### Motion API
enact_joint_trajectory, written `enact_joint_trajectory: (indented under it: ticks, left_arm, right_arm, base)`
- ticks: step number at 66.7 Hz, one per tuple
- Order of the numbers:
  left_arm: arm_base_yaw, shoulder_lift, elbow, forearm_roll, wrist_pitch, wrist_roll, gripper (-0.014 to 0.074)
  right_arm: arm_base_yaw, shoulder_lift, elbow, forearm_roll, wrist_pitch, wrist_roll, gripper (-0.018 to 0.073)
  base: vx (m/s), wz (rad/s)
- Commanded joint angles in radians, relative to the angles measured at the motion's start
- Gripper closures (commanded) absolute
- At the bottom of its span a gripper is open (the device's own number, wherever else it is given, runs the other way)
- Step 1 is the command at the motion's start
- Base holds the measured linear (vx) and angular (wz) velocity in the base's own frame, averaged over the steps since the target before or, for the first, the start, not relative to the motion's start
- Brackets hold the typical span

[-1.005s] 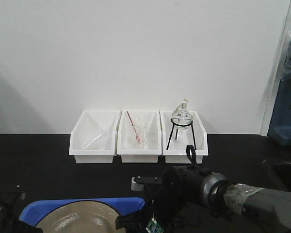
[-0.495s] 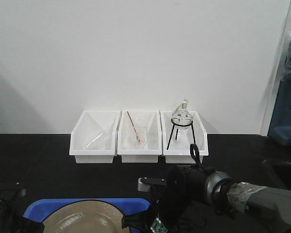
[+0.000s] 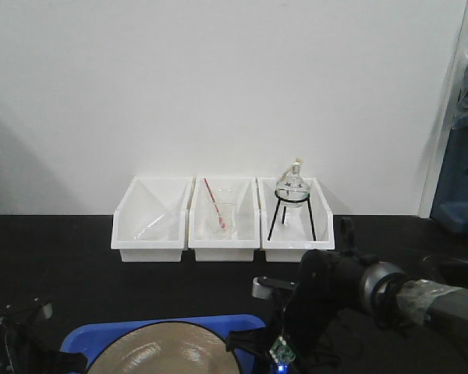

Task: Place disk in tray to left cabinet
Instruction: 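Grasp the tray's opposite rim with the right gripper and lift with both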

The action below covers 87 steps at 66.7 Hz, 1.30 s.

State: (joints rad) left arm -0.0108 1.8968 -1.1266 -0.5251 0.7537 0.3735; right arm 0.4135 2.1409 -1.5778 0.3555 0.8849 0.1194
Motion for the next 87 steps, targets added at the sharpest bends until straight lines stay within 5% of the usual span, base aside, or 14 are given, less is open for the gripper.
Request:
enact_joint_trajectory:
  ticks: [1,24,56,87]
  left_arm:
    - [-0.045,-0.077,-0.014,-0.257,0.136,0.005,0.0600]
    - [-0.043,-0.138,-0.070,-0.316,0.276,-0.075,0.0597]
    - [-0.042,-0.104,-0.353,-0.289,0.496,-0.347,0.0597]
    - [-0.038,-0.108,-0.433,-0.337,0.502,-0.452,0.0597]
  right_arm:
    - [0.014,-0.114,-0.041,0.199,-0.036,-0.010,0.0568]
    - [-0.043,-0.206,-0.041,0.261,0.050,-0.001,0.0568]
    - [-0.058,-0.217,-0.056,0.331,0.159,0.048,0.0568]
    - [-0.152,-0.221,-0.211,0.431,0.338,0.048,0.0564]
  base:
    - [0.00,0.00]
    - [0.00,0.00]
    - [0.00,0.00]
    - [0.00,0.00]
